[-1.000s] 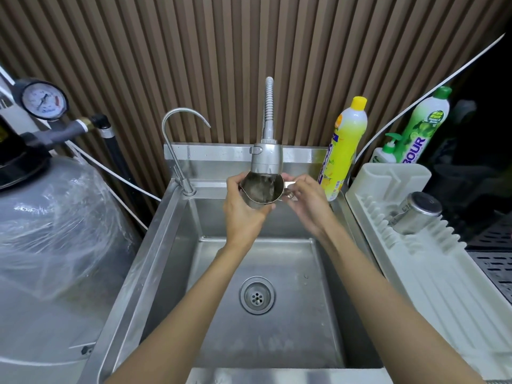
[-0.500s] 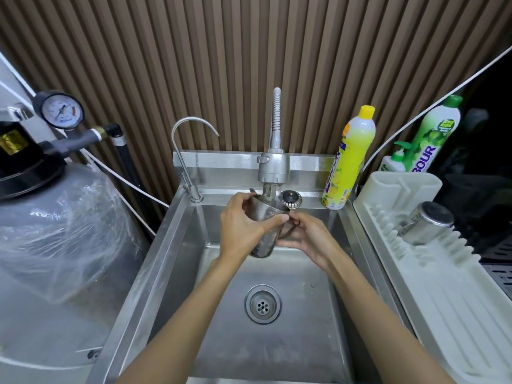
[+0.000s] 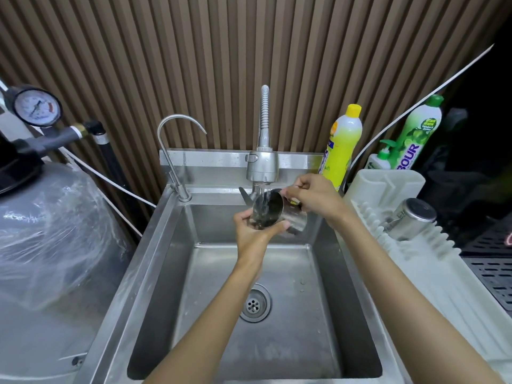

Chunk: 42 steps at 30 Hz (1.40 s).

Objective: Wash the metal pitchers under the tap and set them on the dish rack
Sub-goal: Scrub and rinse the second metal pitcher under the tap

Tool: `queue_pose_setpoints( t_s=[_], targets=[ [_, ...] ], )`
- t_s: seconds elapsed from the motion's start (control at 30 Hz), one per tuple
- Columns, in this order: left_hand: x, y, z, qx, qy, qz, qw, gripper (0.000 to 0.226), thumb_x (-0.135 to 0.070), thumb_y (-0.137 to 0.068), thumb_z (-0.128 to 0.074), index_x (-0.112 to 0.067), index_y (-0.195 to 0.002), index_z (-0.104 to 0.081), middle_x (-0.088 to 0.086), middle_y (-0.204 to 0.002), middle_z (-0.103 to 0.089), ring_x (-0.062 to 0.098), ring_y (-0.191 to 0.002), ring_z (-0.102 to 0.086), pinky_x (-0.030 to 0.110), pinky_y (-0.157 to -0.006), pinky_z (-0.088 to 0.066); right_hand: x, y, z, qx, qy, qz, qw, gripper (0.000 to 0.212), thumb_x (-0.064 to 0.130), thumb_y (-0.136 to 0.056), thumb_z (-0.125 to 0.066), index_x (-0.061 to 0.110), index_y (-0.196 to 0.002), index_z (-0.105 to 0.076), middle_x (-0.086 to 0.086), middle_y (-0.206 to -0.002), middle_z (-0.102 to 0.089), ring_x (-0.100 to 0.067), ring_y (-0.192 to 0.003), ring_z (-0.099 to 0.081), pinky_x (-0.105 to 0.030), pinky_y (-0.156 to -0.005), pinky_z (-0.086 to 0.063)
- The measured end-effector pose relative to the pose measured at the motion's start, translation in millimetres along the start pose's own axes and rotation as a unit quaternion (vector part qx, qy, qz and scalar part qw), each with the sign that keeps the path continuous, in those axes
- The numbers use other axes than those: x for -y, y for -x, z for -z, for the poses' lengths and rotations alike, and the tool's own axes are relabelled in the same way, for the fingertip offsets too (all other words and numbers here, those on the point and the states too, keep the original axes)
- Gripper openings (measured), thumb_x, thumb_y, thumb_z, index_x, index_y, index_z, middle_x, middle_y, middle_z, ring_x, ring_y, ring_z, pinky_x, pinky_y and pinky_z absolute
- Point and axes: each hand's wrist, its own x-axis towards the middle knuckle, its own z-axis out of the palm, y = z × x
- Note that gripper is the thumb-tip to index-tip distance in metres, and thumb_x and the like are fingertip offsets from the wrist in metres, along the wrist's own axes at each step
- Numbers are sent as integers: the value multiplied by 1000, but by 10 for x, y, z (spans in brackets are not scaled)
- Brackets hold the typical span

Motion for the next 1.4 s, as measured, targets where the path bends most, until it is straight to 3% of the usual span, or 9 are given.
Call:
queue_pose_setpoints(
  t_s=[0.17, 0.37, 0.5, 0.6, 0.7, 0.9, 1.13, 1.3, 1.4],
  targets=[
    [-126, -124, 13, -18, -55, -102, 993, 71, 14, -55, -80, -22, -98, -37, 6, -110, -56, 13, -98, -58, 18, -85, -47, -96, -29, -179, -3, -202, 44, 978, 26, 4, -83, -55, 15, -60, -47, 2, -88, -73, -16, -85, -65, -39, -84, -52],
    [-463, -182, 172, 28, -263, -214, 940, 68, -3, -51, -87, -14, -105, -48, -1, -99, -59, 6, -84, -55, 6, -75, -42, -355, 56, -407, 117, -628, -102, 763, 45, -6, -87, -37, 11, -49, -52, -3, -70, -69, -15, -72, -64, -33, -67, -58],
    [-517, -191, 281, 52, -358, -231, 903, 72, -9, -50, -89, -9, -113, -53, -1, -109, -56, 10, -100, -52, -1, -81, -34, -455, 175, -656, 88, -683, -155, 708, 34, -4, -86, -37, 9, -58, -52, -5, -60, -57, -20, -66, -64, -34, -61, -58],
    [-530, -143, 340, 56, -390, -231, 889, 75, -17, -50, -90, -9, -117, -54, 1, -115, -57, 6, -99, -48, -6, -78, -31, -479, 256, -699, 84, -657, -168, 730, 28, -2, -88, -37, 9, -64, -47, -6, -59, -60, -21, -69, -66, -41, -68, -60],
    [-533, -95, 328, 42, -415, -209, 885, 78, -31, -51, -89, -13, -119, -54, -1, -116, -55, 6, -99, -48, 7, -81, -33, -501, 325, -656, 101, -600, -170, 775, 25, 3, -89, -40, 8, -67, -50, -6, -62, -62, -19, -66, -66, -42, -69, -59],
    [-506, -81, 199, -14, -296, -72, 952, 71, -31, -51, -90, -14, -112, -58, -1, -111, -61, 10, -101, -57, 15, -80, -43, -432, 299, -338, 142, -411, -129, 891, 17, 16, -91, -56, 3, -92, -67, -8, -84, -73, -20, -80, -70, -43, -62, -59],
    [-253, -95, 221, 34, -153, 13, 988, 72, 0, -54, -86, -14, -115, -49, 6, -117, -59, 17, -106, -58, 19, -82, -46, -206, 93, -142, -1, -101, -29, 994, 31, 15, -77, -73, 15, -57, -49, -11, -84, -69, -22, -81, -63, -38, -72, -52],
    [-138, -131, 130, -1, -264, 7, 964, 76, -2, -60, -83, -9, -122, -40, 0, -108, -55, 17, -98, -54, 24, -83, -41, -83, 176, -311, -6, 88, 129, 988, 6, 12, -81, -68, 10, -85, -64, -7, -99, -72, -23, -82, -64, -26, -72, -45],
    [-64, -152, 154, 6, -334, 24, 942, 71, -11, -61, -83, -9, -119, -42, 1, -103, -58, 22, -100, -55, 26, -76, -40, -86, 211, -426, 9, 202, 218, 955, 12, 8, -84, -59, 3, -95, -61, -16, -95, -67, -33, -90, -60, -32, -70, -39]
  ],
)
